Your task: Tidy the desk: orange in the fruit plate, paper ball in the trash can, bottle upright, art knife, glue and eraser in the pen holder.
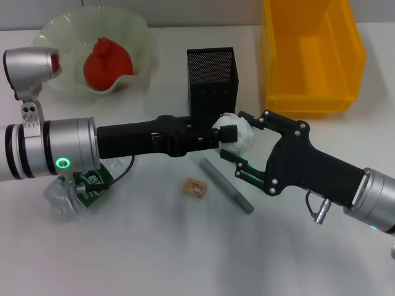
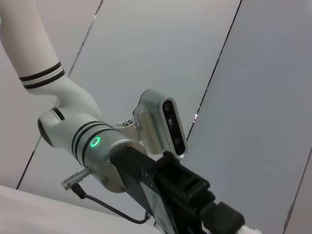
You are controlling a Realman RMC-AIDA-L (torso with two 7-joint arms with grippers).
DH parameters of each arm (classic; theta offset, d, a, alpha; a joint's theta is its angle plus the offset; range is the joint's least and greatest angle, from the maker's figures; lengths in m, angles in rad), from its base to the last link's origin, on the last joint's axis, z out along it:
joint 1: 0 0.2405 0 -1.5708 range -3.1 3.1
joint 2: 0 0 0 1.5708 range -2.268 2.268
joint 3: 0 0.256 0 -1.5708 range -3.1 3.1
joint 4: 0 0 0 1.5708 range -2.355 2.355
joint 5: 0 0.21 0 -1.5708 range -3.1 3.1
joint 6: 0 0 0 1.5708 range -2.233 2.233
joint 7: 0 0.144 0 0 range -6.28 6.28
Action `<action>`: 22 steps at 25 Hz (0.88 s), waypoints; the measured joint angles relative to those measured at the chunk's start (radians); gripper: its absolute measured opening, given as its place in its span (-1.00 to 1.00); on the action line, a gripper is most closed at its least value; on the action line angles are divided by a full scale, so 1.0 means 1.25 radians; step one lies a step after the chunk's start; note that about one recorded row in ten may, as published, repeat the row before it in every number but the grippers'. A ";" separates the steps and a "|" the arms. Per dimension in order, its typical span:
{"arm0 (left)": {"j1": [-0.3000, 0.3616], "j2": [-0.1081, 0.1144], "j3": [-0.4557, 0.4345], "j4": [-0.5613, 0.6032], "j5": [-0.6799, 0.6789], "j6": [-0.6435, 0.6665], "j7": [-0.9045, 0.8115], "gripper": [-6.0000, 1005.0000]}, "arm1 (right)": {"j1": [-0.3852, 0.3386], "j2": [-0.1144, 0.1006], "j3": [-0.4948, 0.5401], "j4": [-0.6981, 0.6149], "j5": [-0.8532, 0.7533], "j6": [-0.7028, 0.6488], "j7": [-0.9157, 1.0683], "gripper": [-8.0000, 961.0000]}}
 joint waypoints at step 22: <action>0.119 0.003 -0.007 0.119 -0.001 0.028 0.249 0.61 | -0.018 -0.005 0.120 -0.030 0.005 -0.003 0.175 0.16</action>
